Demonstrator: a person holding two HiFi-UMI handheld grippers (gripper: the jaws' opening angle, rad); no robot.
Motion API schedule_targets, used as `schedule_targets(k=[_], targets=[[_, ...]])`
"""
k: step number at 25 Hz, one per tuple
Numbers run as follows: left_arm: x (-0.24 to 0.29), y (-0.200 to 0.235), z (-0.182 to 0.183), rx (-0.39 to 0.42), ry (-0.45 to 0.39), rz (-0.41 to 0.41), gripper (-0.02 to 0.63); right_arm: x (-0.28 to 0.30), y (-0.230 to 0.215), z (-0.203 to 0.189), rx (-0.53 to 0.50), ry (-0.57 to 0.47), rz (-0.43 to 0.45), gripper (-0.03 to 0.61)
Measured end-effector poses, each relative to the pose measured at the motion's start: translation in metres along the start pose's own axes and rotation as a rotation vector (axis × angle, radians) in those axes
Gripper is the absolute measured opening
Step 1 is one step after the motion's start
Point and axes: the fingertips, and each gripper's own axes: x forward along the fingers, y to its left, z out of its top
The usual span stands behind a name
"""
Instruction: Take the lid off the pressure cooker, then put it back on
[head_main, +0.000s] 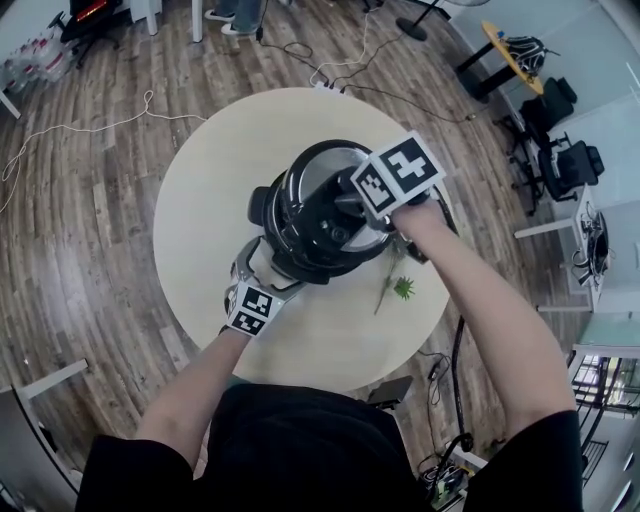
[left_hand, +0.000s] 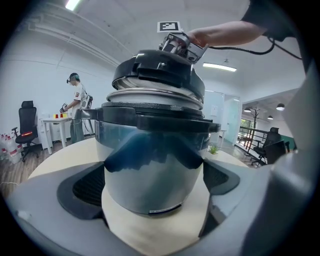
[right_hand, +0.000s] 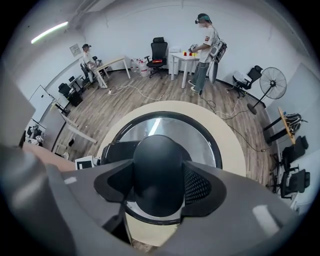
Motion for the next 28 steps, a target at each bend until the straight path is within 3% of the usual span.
schedule_targets(k=[5, 10, 15, 21, 28], targets=[[0.009, -0.023, 0.017, 0.003, 0.005, 0.003, 0.591, -0.057, -0.046, -0.025, 0.067, -0.030, -0.003, 0.290], [0.000, 0.004, -0.002, 0.006, 0.000, 0.000, 0.591, -0.072, -0.050, -0.039, 0.105, -0.034, -0.050, 0.291], [-0.003, 0.002, 0.005, 0.011, -0.004, 0.002, 0.591, -0.102, -0.061, -0.101, 0.165, -0.031, -0.078, 0.290], [-0.006, -0.008, 0.001, 0.014, 0.003, 0.001, 0.591, -0.095, -0.029, -0.211, 0.210, 0.037, -0.078, 0.290], [-0.006, -0.001, 0.003, 0.012, 0.007, -0.002, 0.591, -0.043, 0.046, -0.280, 0.211, 0.097, -0.009, 0.290]])
